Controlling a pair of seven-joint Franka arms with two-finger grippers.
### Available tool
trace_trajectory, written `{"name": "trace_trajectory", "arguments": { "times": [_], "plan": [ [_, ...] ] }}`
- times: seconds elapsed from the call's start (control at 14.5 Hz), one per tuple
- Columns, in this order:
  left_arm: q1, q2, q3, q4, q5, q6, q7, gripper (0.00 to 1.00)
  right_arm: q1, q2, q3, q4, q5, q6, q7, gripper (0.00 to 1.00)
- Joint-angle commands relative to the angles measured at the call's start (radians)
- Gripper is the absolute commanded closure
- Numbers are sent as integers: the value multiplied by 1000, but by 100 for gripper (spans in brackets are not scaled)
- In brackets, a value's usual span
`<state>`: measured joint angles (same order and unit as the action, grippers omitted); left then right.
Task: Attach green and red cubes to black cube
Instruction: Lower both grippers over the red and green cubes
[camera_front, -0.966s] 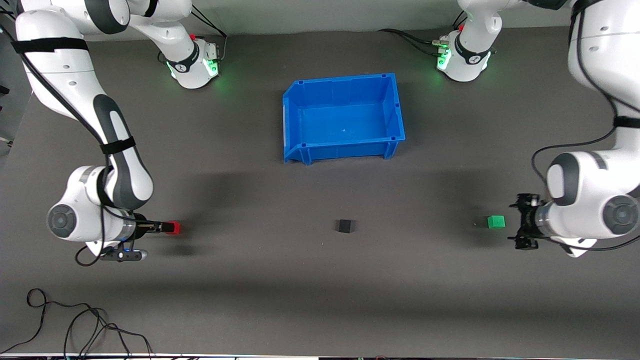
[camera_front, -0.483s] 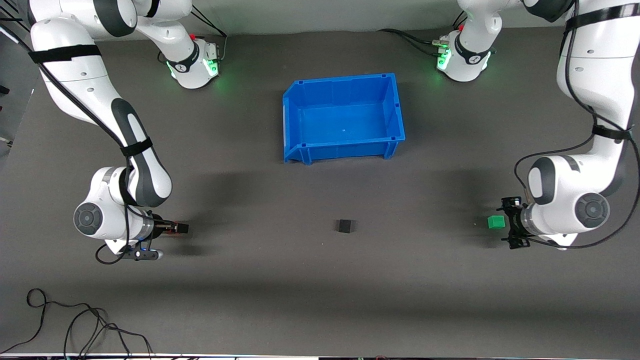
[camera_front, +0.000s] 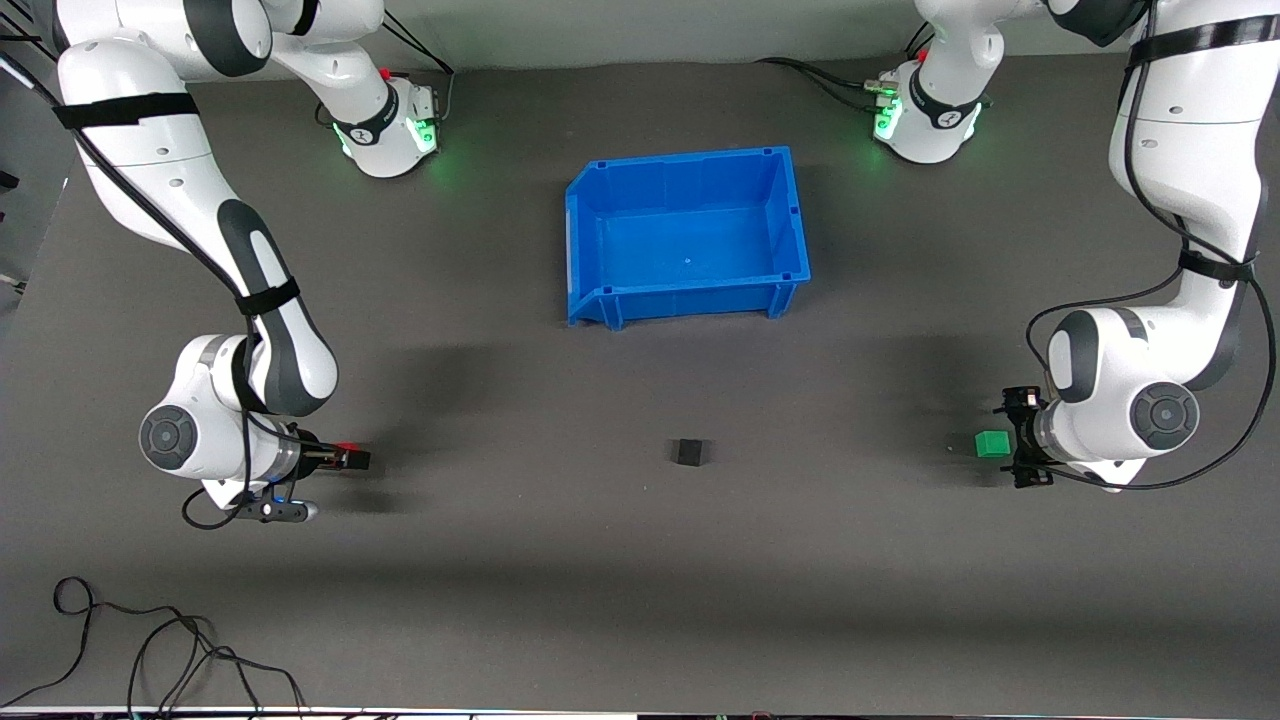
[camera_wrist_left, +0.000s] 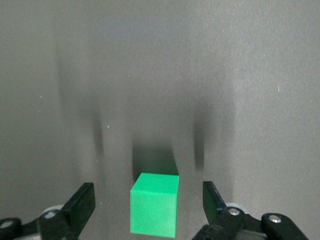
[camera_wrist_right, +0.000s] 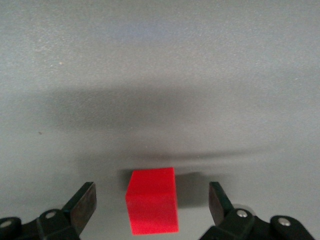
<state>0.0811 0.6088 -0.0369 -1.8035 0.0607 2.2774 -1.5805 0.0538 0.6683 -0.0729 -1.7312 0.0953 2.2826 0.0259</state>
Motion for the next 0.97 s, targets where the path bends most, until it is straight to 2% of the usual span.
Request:
{"name": "trace_trajectory", "arguments": {
  "times": [0.0,0.41,0.48,0.55,0.62,0.83,0.9],
  "plan": [
    [3,-11,2,-34,19,36,2,4,0,25,-1,12,11,25,14,0],
    [2,-4,0,-34,18,51,4,10,-3,25,-1,6,12,20,15,1],
    [-4,-4,2,-37,18,51,5,10,-3,25,-1,6,12,20,14,5],
    [-1,-6,0,-52,19,65,7,12,-3,25,-1,6,12,20,14,14],
    [0,-7,0,-60,19,86,7,15,-3,25,-1,7,12,20,14,29],
    [2,-7,0,-62,19,86,19,41,-2,24,-1,7,12,20,14,81],
    [2,-11,2,-62,19,82,22,48,-2,21,-1,7,12,20,14,95]
  ]
}}
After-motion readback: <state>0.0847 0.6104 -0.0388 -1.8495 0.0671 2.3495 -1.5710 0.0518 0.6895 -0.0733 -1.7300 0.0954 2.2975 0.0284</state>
